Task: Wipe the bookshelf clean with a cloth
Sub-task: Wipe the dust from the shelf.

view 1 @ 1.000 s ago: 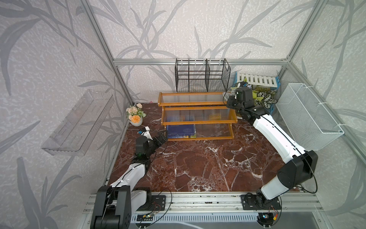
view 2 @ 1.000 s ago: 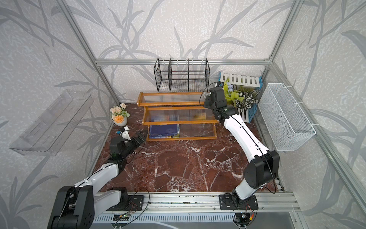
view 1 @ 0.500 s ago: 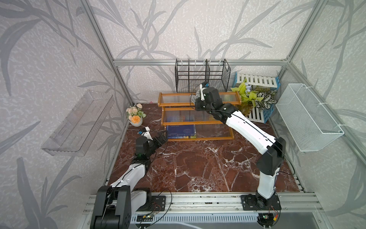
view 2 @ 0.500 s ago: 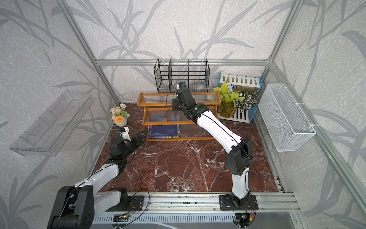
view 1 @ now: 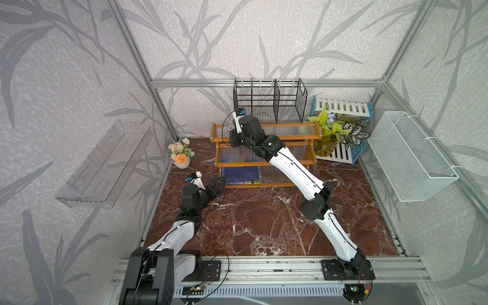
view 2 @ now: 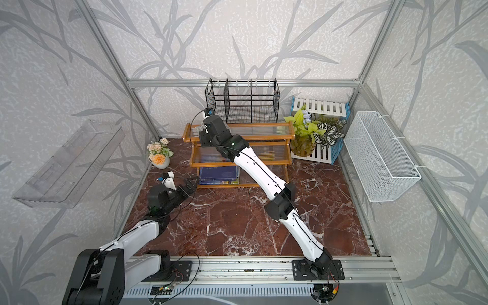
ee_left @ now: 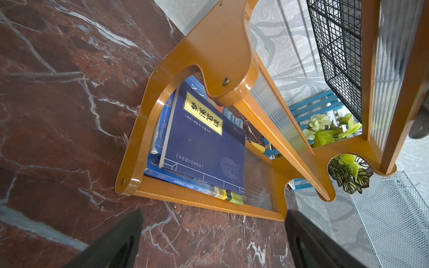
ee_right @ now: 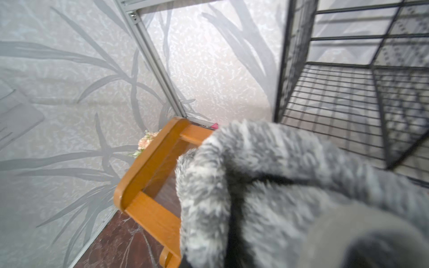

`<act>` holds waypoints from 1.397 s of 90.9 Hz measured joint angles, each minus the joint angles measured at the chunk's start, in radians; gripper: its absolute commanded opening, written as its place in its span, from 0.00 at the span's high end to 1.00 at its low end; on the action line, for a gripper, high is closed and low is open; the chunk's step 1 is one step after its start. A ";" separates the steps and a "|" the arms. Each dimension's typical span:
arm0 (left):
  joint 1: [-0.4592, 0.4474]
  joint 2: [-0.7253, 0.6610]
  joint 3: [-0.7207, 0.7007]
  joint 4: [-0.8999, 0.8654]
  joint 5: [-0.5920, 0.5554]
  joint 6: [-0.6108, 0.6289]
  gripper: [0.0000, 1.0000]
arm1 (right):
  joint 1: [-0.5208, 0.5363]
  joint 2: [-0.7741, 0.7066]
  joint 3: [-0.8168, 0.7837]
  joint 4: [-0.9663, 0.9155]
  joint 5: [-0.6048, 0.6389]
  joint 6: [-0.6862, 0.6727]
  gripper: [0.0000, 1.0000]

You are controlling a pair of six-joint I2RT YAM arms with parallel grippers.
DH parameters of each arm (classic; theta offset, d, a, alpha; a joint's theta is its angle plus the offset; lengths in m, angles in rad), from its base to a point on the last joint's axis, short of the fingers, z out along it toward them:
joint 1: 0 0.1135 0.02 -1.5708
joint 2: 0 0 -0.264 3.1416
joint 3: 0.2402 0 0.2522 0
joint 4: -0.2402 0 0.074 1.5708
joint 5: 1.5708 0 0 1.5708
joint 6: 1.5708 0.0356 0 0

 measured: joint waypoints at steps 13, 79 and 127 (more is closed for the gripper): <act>-0.005 -0.001 -0.003 0.001 0.000 -0.002 0.00 | 0.009 0.004 -0.018 0.042 -0.103 0.008 1.00; -0.006 -0.066 -0.003 -0.026 -0.007 0.009 0.00 | 0.007 -0.594 -0.673 0.158 -0.254 -0.032 1.00; -0.006 -0.169 -0.004 -0.116 -0.064 0.031 0.00 | -0.303 -1.513 -1.551 0.149 -0.027 0.071 1.00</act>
